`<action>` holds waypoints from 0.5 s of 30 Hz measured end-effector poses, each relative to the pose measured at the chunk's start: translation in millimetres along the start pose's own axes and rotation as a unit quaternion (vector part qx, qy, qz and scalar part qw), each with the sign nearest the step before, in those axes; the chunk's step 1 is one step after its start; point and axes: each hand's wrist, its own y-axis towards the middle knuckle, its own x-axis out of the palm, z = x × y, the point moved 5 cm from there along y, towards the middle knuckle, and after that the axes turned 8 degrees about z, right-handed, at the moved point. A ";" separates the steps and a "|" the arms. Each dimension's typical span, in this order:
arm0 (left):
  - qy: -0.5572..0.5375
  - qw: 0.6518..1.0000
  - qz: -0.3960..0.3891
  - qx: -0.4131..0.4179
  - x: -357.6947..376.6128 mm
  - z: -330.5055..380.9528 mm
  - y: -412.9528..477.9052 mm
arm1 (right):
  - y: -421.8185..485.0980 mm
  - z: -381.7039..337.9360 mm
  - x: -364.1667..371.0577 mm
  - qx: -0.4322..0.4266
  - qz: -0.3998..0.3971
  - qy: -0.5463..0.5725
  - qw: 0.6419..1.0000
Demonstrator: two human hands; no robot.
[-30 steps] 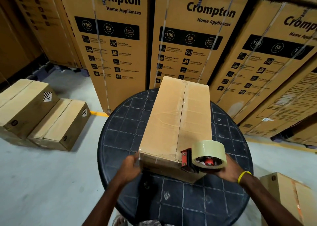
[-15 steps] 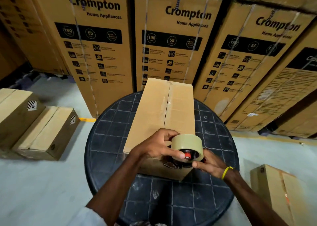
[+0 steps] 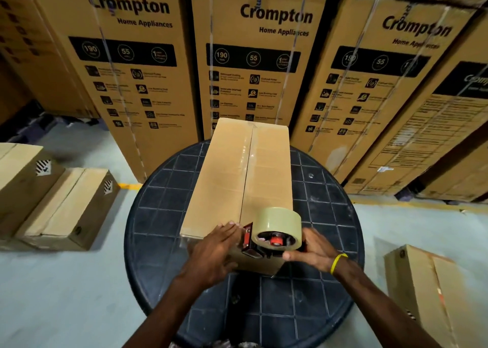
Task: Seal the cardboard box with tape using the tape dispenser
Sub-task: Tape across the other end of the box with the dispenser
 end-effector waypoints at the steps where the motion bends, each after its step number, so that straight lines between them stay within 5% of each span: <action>1: 0.014 0.999 0.027 0.029 4.0 2.3 -1.1 | 1.7 0.2 -0.6 0.003 -0.001 -0.011 1.000; 8: 0.038 0.988 0.082 0.125 9.3 0.1 -2.5 | 7.9 -6.9 -2.5 -0.011 -0.007 -0.103 0.995; 15: 0.034 0.986 0.097 0.130 12.3 -6.4 -3.0 | -11.8 39.0 -46.2 0.017 0.010 -0.129 0.991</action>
